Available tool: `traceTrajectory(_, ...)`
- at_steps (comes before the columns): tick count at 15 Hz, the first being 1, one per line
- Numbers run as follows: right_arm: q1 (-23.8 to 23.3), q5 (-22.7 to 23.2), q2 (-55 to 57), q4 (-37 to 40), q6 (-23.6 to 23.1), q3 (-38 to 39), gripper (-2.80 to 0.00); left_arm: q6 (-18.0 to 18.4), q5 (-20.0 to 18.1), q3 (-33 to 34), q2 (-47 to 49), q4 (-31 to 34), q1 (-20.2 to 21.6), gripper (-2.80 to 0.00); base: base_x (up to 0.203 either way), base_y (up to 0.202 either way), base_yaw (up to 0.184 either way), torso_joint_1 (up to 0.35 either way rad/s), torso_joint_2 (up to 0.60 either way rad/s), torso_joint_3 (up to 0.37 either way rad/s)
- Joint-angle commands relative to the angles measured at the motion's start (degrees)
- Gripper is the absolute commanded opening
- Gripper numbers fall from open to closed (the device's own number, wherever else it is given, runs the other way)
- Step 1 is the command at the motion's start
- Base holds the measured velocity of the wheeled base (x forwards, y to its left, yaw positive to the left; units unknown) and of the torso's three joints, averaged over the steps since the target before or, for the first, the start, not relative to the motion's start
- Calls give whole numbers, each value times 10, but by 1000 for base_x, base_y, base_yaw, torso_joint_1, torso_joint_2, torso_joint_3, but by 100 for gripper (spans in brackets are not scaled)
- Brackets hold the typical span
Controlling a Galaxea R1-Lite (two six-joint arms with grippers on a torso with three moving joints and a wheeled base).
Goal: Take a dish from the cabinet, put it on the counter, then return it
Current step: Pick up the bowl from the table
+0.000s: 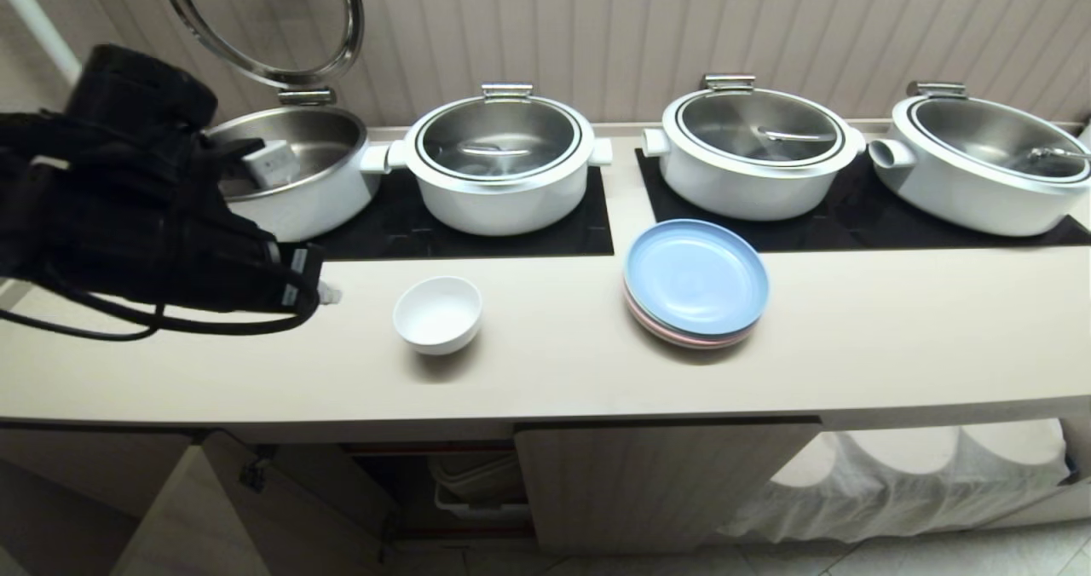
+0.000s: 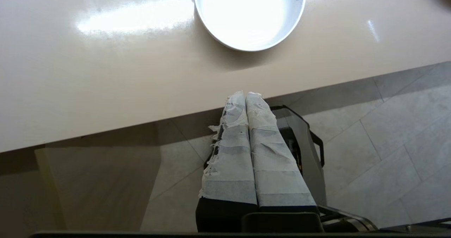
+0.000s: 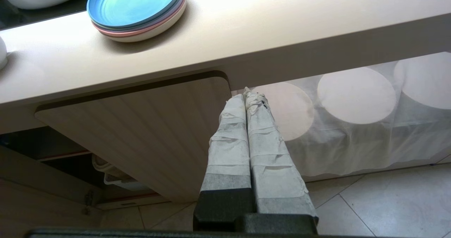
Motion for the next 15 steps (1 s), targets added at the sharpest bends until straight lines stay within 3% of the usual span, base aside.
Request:
traceTrajectory(1,0,0,1,0,1,0,-280,-3,1,-30,78,3,-3,-280,0,0,0,0,0,0)
traceTrajectory(7,0,0,1,0,1,0,-280,-21,2,-112,174,22,0,-280,0,0,0,0,0,0)
traceTrajectory(15,0,0,1,0,1,0,-280,-40,18,-118,192,22,2,-280,0,0,0,0,0,0)
